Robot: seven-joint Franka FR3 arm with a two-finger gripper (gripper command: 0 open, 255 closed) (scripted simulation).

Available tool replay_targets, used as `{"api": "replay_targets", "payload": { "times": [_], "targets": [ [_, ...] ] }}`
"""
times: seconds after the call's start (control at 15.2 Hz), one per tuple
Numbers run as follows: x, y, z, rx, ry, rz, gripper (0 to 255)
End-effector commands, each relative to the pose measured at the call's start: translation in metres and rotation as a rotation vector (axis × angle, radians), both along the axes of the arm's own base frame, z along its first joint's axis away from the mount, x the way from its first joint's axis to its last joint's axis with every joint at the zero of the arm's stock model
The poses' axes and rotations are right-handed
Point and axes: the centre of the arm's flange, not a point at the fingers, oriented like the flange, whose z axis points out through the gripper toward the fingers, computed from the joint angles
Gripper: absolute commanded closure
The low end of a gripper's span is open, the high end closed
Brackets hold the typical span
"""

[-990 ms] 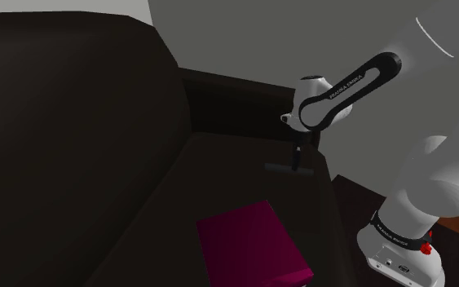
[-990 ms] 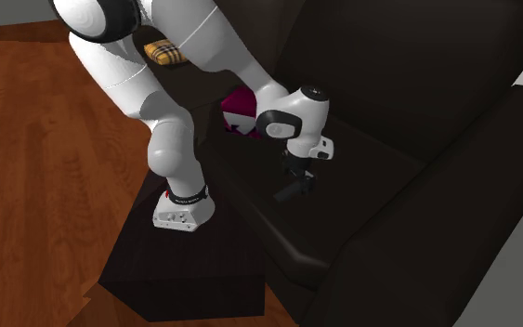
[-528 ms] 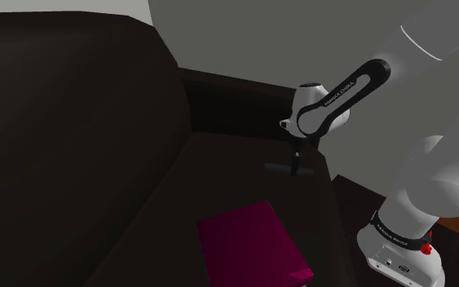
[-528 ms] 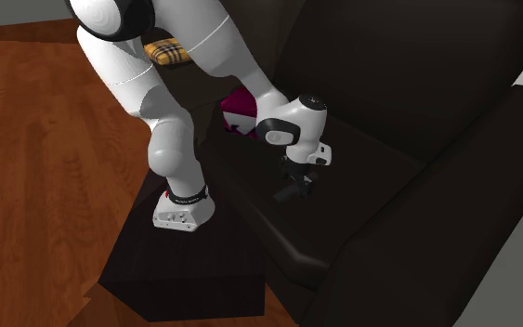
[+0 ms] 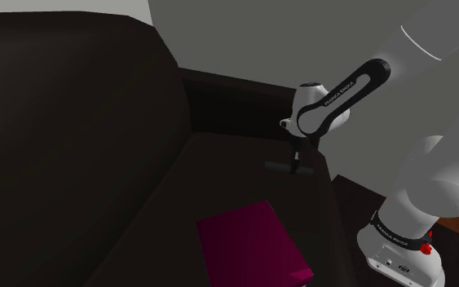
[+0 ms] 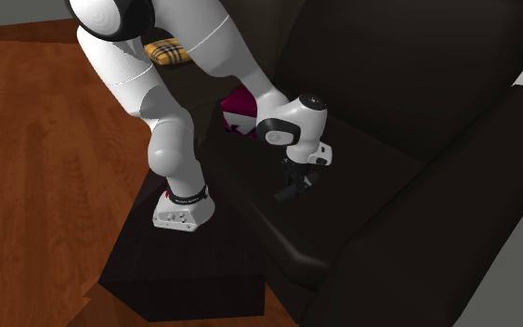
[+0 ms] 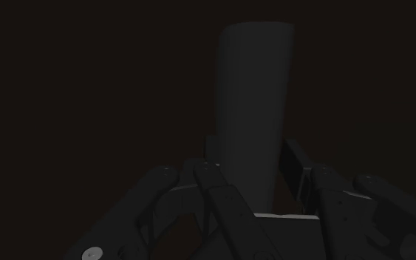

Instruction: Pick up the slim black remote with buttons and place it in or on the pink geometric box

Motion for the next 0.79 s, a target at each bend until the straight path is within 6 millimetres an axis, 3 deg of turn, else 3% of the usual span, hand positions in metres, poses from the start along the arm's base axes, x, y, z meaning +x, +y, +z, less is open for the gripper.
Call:
{"api": "replay_targets", "payload": {
  "times": [0.0, 0.33, 0.73],
  "targets": [
    [-0.001, 0.001, -0.002, 0.0, 0.006, 0.002, 255],
    [-0.001, 0.001, -0.001, 0.0, 0.006, 0.002, 255],
    [-0.001, 0.001, 0.03, 0.0, 0.006, 0.002, 255]
  ]
}}
